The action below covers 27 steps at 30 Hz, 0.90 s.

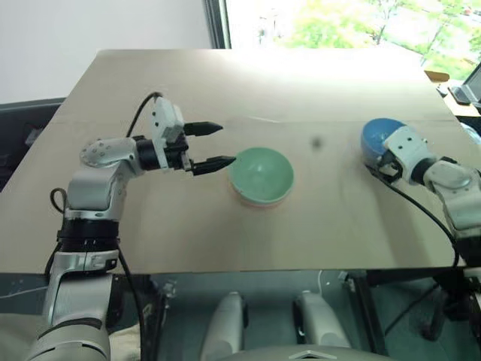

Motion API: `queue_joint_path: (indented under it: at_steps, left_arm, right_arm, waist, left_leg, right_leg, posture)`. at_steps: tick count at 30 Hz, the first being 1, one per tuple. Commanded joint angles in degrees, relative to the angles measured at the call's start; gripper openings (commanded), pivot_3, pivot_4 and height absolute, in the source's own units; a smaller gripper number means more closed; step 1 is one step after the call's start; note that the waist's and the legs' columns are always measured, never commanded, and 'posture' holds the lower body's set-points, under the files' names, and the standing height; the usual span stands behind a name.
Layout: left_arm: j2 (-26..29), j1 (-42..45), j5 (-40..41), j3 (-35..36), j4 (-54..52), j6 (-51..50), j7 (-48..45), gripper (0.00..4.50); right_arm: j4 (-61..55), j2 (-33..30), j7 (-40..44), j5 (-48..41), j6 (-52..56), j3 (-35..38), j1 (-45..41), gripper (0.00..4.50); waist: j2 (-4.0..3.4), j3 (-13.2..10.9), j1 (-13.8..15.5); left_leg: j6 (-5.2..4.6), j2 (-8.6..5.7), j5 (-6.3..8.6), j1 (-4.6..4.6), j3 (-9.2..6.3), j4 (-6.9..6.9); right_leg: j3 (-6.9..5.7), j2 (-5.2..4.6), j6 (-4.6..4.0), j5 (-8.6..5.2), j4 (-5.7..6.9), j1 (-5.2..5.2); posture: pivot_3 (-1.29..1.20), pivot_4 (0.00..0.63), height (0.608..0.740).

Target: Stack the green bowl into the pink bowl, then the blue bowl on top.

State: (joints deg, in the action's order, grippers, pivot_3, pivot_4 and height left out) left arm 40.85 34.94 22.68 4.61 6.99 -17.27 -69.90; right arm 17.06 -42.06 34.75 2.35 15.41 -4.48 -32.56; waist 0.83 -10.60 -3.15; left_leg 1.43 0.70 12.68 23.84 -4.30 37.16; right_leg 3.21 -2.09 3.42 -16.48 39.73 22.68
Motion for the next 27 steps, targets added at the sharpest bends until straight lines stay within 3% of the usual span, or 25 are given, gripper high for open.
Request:
queue_joint_path:
  at_steps: [1, 8, 10, 14, 19, 23, 27]
  left_arm:
    - [1.3, -3.2, 1.6, 2.0, -5.2, 0.2, 0.4, 4.50]
    - [1.1, -8.0, 2.0, 3.6, -10.1, 1.1, 3.6, 4.50]
    - [1.1, -8.8, 1.9, 3.6, -10.7, 1.6, 4.1, 4.50]
    - [1.0, -9.3, 2.5, 3.6, -11.1, 0.8, 5.2, 4.50]
    - [1.0, -9.4, 0.8, 4.4, -7.6, 3.6, 7.0, 4.50]
    - [-0.2, -9.4, 1.4, 5.9, -4.1, 7.0, 8.0, 4.50]
    - [0.0, -8.8, 3.8, 8.1, -0.1, 8.2, 5.6, 4.50]
  right_arm:
    - [7.0, -0.2, 1.3, 2.0, -4.5, -0.8, -4.2, 3.73]
    - [11.7, 0.8, 3.9, 3.0, -7.4, -1.8, -7.3, 0.63]
    - [11.9, 1.0, 4.2, 3.2, -7.8, -1.7, -7.4, 0.03]
    - [7.4, 0.7, 5.7, 2.5, -7.5, -0.8, -6.8, 0.03]
    - [-20.4, 3.0, 13.8, -11.5, 1.8, 2.0, -4.1, 0.03]
    - [-38.7, 6.4, 13.2, -12.5, 12.6, -6.0, -5.0, 0.03]
    - [-43.4, 11.5, 11.0, -11.8, 20.1, -13.1, -6.0, 0.03]
  waist:
    - [0.00, 0.0, 0.3]
    - [-0.01, 0.0, 0.7]
    - [-0.01, 0.0, 0.7]
    - [-0.02, 0.0, 0.7]
    - [-0.19, -0.1, 0.3]
    - [-0.18, -0.1, 0.3]
    - [-0.13, -0.1, 0.8]
  left_leg:
    - [0.00, -0.01, 0.00, 0.00, 0.00, 0.00]
    - [0.00, 0.01, 0.00, -0.01, 0.00, 0.00]
    - [0.00, 0.00, 0.00, -0.01, 0.00, 0.00]
    - [0.00, 0.01, 0.00, -0.02, -0.01, 0.00]
    - [-0.01, 0.05, 0.00, -0.01, -0.01, -0.02]
    - [-0.01, 0.14, 0.01, -0.04, -0.10, -0.04]
    - [-0.01, 0.10, 0.01, -0.01, -0.13, 0.02]
  right_leg:
    - [0.00, -0.01, 0.00, 0.00, -0.01, 0.00]
    - [-0.01, -0.01, 0.00, 0.00, 0.01, 0.00]
    - [-0.01, -0.01, 0.00, 0.00, 0.01, 0.00]
    - [-0.02, 0.00, 0.00, 0.00, 0.03, 0.00]
    - [0.01, 0.03, 0.00, 0.00, 0.04, 0.02]
    - [-0.07, 0.10, 0.00, 0.00, 0.06, 0.02]
    - [-0.14, 0.06, 0.00, 0.00, 0.04, -0.01]
  posture:
    - [0.00, 0.150, 0.740]
    - [0.00, 0.150, 0.740]
    - [0.00, 0.150, 0.740]
    - [0.00, 0.150, 0.740]
    - [0.00, 0.150, 0.740]
    - [0.00, 0.150, 0.740]
    - [0.00, 0.150, 0.740]
